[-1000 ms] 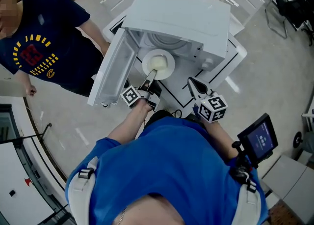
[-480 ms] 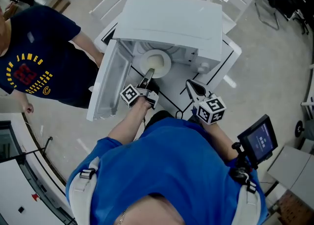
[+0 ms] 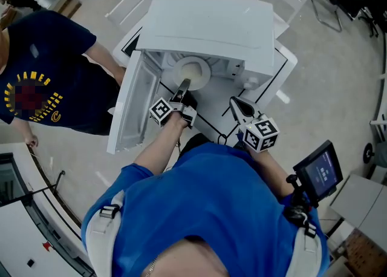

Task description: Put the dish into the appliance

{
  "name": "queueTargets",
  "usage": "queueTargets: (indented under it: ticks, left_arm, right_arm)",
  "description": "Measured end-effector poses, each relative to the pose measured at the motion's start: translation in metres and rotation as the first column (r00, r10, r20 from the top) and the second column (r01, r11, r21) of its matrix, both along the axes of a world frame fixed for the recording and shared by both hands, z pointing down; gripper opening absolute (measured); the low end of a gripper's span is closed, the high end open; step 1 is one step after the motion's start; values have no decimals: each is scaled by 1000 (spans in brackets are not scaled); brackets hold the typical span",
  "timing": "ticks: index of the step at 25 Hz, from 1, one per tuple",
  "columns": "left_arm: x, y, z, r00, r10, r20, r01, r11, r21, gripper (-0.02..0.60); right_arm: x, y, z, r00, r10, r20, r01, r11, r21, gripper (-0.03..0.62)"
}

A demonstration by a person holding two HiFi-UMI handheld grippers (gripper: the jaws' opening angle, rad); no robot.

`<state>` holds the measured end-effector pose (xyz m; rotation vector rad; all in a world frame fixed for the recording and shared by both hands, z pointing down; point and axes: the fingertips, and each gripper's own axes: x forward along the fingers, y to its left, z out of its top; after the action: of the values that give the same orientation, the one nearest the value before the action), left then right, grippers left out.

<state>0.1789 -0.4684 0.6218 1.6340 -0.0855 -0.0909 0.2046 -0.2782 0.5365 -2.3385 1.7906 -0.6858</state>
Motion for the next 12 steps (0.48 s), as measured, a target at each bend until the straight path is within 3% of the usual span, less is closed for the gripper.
queueTargets:
  ticks: [12]
  left_arm:
    - [16, -5, 10, 1000, -4, 18, 5, 1000, -30, 66]
  right_arm:
    - [1, 1, 1, 1000, 12, 4, -12, 1000, -20, 1]
